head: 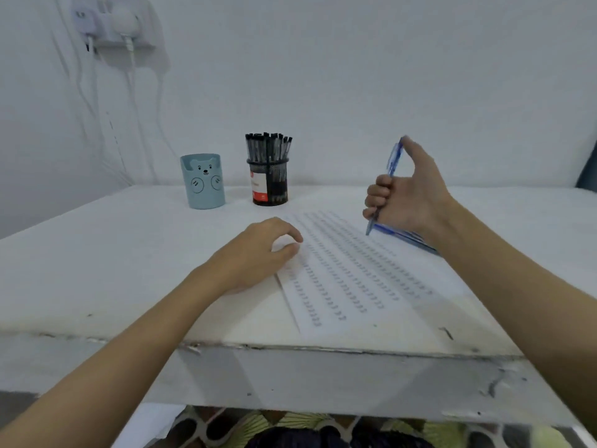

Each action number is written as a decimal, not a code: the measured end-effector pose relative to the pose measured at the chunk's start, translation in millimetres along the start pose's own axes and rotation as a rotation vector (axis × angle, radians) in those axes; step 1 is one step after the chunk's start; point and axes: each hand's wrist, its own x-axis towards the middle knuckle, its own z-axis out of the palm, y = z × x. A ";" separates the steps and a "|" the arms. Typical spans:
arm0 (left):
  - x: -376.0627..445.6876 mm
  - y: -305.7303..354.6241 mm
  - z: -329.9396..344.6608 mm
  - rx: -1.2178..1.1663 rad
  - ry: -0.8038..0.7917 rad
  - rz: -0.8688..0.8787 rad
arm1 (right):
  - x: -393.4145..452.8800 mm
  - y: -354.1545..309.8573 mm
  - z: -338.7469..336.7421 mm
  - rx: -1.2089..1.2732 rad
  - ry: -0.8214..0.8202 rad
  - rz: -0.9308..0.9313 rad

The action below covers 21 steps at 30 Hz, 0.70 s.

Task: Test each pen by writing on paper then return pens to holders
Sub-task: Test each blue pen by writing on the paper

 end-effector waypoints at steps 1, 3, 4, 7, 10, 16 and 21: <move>5.7 8.2 7.3 -0.006 -0.018 0.009 | -4.9 -2.8 -9.6 0.057 0.011 0.007; 16.2 22.1 20.2 -0.011 -0.044 0.018 | -13.2 -5.8 -24.0 0.122 0.019 -0.002; 18.8 25.2 23.8 -0.016 -0.053 0.013 | -15.0 -5.3 -26.7 0.137 0.015 -0.012; 29.1 35.8 37.7 -0.015 -0.101 0.010 | -21.3 -8.7 -39.7 0.171 0.015 -0.046; 33.8 38.5 44.9 0.013 -0.176 0.003 | -24.8 -9.5 -45.9 0.170 0.022 -0.055; 43.0 43.9 41.0 0.032 -0.243 -0.012 | -16.9 -4.3 -49.3 -0.091 0.023 -0.139; 56.1 52.2 45.6 0.035 -0.235 -0.025 | -9.5 3.6 -51.9 -0.561 0.082 -0.103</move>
